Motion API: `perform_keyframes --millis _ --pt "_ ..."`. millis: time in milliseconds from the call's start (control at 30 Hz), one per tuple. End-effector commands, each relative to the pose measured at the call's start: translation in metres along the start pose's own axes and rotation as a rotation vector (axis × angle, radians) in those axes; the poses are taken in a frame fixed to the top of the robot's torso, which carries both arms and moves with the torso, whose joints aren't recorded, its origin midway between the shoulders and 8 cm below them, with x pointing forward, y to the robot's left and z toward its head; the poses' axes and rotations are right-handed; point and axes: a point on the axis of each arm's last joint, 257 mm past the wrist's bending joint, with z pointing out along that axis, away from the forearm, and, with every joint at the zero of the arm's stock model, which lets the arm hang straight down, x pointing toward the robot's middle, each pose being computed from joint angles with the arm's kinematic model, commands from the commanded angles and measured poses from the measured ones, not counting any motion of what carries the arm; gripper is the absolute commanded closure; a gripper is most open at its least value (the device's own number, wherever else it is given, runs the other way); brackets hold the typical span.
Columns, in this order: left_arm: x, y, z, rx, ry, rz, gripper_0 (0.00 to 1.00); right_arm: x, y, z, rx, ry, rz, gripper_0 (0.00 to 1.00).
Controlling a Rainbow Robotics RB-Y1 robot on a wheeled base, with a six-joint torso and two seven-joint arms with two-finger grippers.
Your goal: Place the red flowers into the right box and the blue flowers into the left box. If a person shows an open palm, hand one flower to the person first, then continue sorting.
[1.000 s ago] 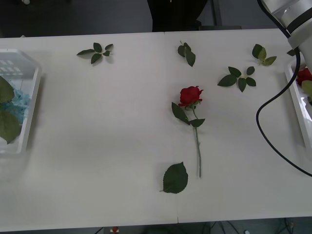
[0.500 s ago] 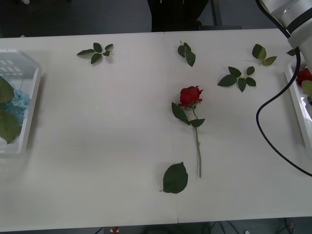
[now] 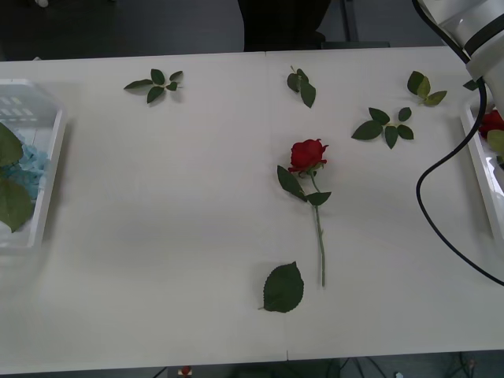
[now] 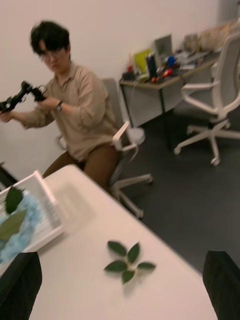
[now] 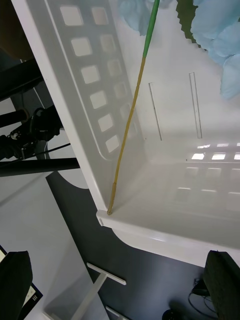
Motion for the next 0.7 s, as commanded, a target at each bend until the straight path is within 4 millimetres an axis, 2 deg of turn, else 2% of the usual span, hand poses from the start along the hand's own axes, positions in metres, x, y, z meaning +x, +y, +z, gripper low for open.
perform_keyframes --millis 33,100,133,200,233,300,367,400,433,533,700 --pt "-0.007 0.04 -0.019 -0.074 -0.027 0.038 0.0 -0.002 0.012 -0.004 -0.023 0.119 0.091 0.06" --pt "-0.007 0.04 -0.019 -0.074 -0.027 0.038 0.0 0.033 0.012 -0.01 -0.012 0.255 0.134 0.06" --pt "-0.007 0.04 -0.019 -0.074 -0.027 0.038 0.0 0.043 0.013 -0.013 -0.008 0.293 0.145 0.06" --pt "-0.007 0.04 -0.019 -0.074 -0.027 0.038 0.0 0.077 0.014 -0.021 0.025 0.42 0.201 0.06" --pt "-0.007 0.04 -0.019 -0.074 -0.027 0.038 0.0 0.086 0.014 -0.024 0.036 0.452 0.215 0.06" --pt "-0.007 0.04 -0.019 -0.074 -0.027 0.038 0.0 0.121 0.017 -0.037 0.087 0.568 0.285 0.06" --pt "-0.007 0.04 -0.019 -0.074 -0.027 0.038 0.0 0.142 0.019 -0.047 0.12 0.632 0.316 0.06" --pt "-0.007 0.04 -0.019 -0.074 -0.027 0.038 0.0 0.16 0.021 -0.06 0.161 0.696 0.337 0.06" --pt "-0.007 0.04 -0.019 -0.074 -0.027 0.038 0.0 0.167 0.022 -0.064 0.174 0.72 0.339 0.06" --pt "-0.007 0.04 -0.019 -0.074 -0.027 0.038 0.0 0.2 0.025 -0.095 0.244 0.834 0.365 0.06" --pt "-0.007 0.04 -0.019 -0.074 -0.027 0.038 0.0 0.236 0.031 -0.133 0.314 0.931 0.413 0.06"
